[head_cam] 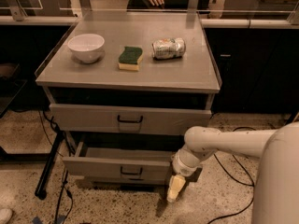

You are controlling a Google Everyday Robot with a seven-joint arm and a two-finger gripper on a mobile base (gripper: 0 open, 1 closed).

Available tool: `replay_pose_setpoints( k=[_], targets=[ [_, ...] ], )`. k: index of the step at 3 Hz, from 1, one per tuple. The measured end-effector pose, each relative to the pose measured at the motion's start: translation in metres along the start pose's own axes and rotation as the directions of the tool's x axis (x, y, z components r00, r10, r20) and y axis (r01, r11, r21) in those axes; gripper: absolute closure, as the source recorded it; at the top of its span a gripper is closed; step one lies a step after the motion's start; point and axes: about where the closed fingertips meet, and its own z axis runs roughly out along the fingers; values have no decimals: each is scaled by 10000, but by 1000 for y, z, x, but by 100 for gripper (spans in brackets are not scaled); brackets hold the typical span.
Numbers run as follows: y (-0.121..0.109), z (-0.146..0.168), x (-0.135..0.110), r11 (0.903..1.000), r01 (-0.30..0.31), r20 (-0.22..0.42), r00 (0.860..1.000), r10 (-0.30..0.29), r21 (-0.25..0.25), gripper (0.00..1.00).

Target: Open middle drawer

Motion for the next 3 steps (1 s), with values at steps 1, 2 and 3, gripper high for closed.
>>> replay_pose_setpoints(
  k=[1,2,3],
  targets=[
    [-4,13,3,9999,18,-116,9999,-20,-156,0],
    [-4,22,11,9993,-41,-319,9995,29,-369,0],
    [3,24,21,9985,-146,-457,9989,122,-531,0]
  ],
)
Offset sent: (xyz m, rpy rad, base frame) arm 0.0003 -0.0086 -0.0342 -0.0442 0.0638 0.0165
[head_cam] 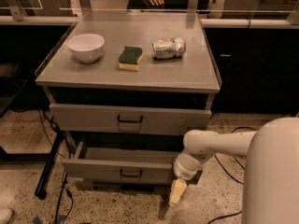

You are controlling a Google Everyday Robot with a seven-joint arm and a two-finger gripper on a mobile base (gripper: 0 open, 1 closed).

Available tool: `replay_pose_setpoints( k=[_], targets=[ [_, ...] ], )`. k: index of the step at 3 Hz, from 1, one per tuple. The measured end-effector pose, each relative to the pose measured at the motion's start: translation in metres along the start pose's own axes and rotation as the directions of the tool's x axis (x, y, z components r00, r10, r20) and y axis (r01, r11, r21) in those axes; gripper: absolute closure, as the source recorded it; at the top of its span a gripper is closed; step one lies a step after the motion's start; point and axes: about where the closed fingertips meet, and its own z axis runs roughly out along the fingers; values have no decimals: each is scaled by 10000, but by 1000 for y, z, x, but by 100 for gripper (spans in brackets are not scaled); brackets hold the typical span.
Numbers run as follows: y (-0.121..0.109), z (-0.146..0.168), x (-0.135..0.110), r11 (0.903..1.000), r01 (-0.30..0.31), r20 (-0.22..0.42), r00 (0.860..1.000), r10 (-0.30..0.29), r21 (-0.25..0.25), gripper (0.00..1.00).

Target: Open middle drawer

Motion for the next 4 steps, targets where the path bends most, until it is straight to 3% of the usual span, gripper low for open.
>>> replay_pose_setpoints(
  k=[2,4],
  targets=[
    [23,-5,17,9994,-139,-96,9999,136,-309,0],
    [86,-27,59,9927,-679,-3,9977,682,-999,0]
  ],
)
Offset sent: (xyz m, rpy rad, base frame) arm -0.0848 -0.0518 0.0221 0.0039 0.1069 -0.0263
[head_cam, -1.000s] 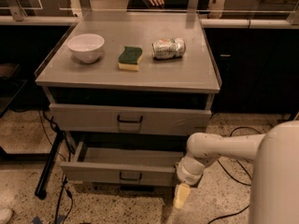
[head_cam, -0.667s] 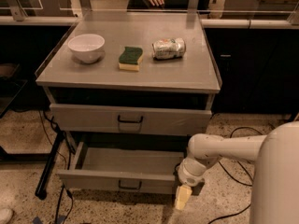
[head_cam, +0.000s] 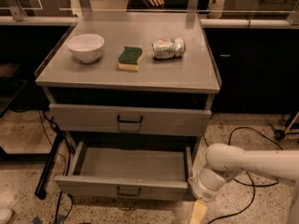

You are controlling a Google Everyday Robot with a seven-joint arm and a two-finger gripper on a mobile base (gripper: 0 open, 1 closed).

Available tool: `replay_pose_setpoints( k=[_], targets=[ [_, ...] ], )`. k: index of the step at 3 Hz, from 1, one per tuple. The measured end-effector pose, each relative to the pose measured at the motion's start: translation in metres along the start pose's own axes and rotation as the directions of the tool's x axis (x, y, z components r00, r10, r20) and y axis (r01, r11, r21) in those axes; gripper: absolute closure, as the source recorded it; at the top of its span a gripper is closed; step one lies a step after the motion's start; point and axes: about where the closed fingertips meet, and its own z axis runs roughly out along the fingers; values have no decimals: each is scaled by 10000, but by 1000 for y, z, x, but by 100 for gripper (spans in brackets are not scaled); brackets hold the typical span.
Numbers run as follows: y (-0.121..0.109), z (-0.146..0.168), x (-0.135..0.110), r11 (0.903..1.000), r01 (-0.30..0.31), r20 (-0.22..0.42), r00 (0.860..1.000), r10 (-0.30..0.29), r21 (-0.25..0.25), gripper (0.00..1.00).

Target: Open middle drawer

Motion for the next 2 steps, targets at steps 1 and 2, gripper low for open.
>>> replay_pose_setpoints(
  k=[1,2],
  targets=[
    [23,-6,18,9994,-236,82,9997,238,-236,0],
    [41,-11,29,9986,-332,124,9994,337,-412,0]
  ],
)
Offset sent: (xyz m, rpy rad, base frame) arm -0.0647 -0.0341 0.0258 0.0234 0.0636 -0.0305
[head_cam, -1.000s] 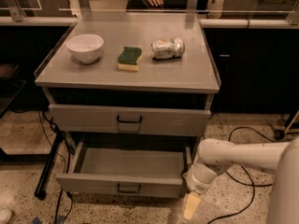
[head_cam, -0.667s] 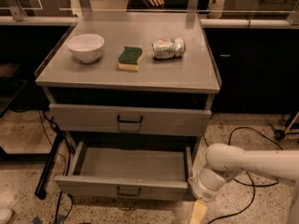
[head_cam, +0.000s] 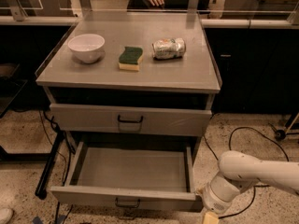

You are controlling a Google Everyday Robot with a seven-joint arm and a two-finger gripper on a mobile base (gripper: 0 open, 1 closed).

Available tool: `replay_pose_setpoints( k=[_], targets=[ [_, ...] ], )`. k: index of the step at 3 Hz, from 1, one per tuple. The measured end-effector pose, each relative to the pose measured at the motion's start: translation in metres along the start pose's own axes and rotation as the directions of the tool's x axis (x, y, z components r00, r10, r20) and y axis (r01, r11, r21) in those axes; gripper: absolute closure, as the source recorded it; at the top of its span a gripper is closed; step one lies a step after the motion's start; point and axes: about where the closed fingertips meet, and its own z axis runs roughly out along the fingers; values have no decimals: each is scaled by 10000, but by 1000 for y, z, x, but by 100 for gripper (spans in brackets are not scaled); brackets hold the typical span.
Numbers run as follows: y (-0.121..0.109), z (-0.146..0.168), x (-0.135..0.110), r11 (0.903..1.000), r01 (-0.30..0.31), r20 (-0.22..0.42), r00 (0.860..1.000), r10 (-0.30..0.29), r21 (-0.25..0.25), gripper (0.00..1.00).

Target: Open middle drawer

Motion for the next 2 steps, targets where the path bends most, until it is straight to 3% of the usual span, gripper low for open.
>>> replay_pose_setpoints(
  k=[1,2],
  targets=[
    [36,-16,17,9997,-209,99,9997,210,-121,0],
    [36,-16,17,9997,-209,99,9997,210,-121,0]
  ],
)
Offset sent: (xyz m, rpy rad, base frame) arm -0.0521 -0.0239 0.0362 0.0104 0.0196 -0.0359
